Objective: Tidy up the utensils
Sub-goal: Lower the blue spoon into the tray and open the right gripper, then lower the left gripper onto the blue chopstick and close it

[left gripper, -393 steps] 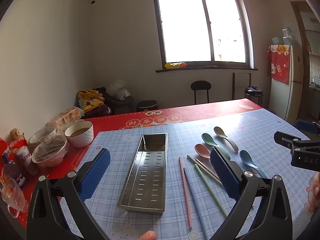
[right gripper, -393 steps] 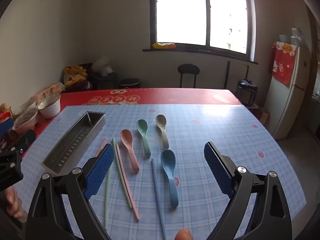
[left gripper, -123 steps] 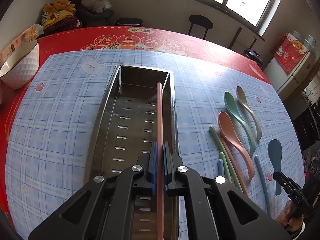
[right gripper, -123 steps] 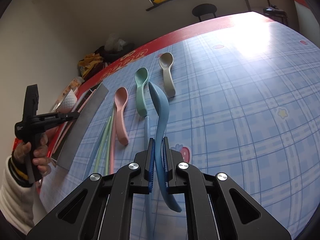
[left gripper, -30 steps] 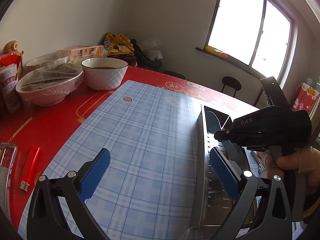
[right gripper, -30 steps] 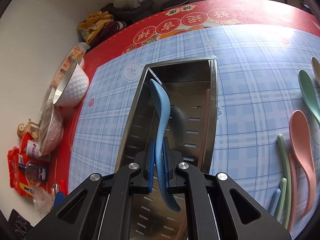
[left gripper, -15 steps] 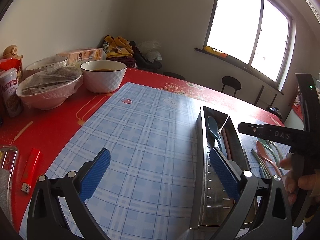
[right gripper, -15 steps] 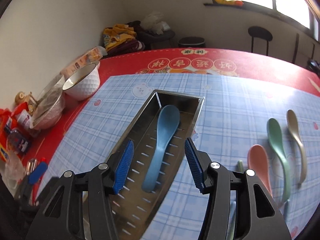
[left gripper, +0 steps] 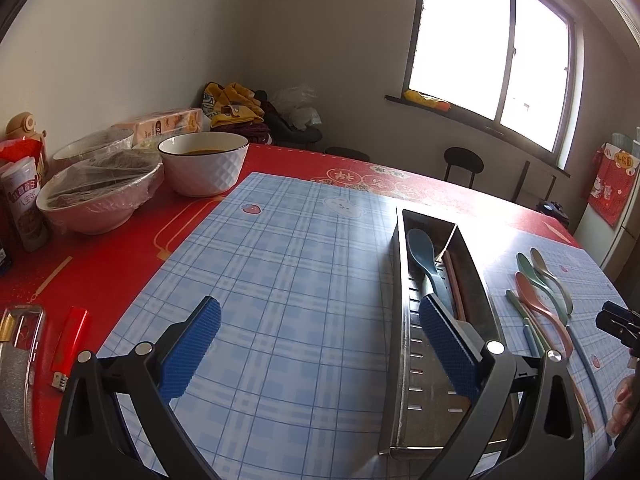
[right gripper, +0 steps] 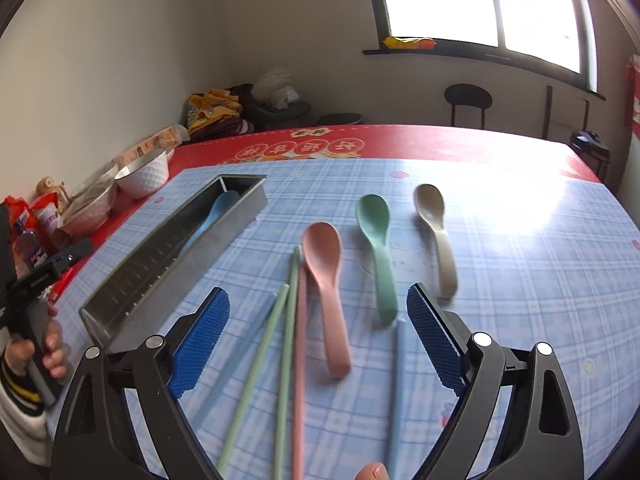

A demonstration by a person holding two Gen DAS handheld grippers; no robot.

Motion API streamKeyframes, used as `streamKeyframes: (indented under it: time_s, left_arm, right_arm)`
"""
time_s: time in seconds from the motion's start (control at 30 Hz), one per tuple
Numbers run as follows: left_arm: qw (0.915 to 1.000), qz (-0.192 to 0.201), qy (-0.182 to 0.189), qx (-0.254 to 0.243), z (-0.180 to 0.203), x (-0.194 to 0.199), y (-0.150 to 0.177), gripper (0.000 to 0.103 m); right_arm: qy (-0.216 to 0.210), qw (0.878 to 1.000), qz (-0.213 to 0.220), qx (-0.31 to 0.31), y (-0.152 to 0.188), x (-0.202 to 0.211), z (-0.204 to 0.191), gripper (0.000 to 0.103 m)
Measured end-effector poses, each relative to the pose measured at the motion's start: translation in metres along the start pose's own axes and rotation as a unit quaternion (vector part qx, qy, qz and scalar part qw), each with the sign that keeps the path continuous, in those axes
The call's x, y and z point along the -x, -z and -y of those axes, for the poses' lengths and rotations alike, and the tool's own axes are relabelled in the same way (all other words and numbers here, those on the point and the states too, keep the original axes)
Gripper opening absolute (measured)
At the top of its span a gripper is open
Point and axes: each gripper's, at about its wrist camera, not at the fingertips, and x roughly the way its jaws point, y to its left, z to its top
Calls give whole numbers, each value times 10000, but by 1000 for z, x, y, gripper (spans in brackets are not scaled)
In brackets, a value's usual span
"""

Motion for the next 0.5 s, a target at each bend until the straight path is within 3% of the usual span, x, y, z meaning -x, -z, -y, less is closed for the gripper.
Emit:
streamKeyframes:
  time_s: [0.23,0.33,0.5]
  left_arm:
    - [9978,382,-281,-463,24,28,2,97]
    - [9976,504,56,-480,40,51,1,97]
    - [9928,580,343,-994,84,75,3,97]
  right_arm:
    - [156,9996,202,-112,12,17,30,87]
    - [358,9986,394,12,13,24,34,87]
    - [401,9967,699,-28,15,35,49,87]
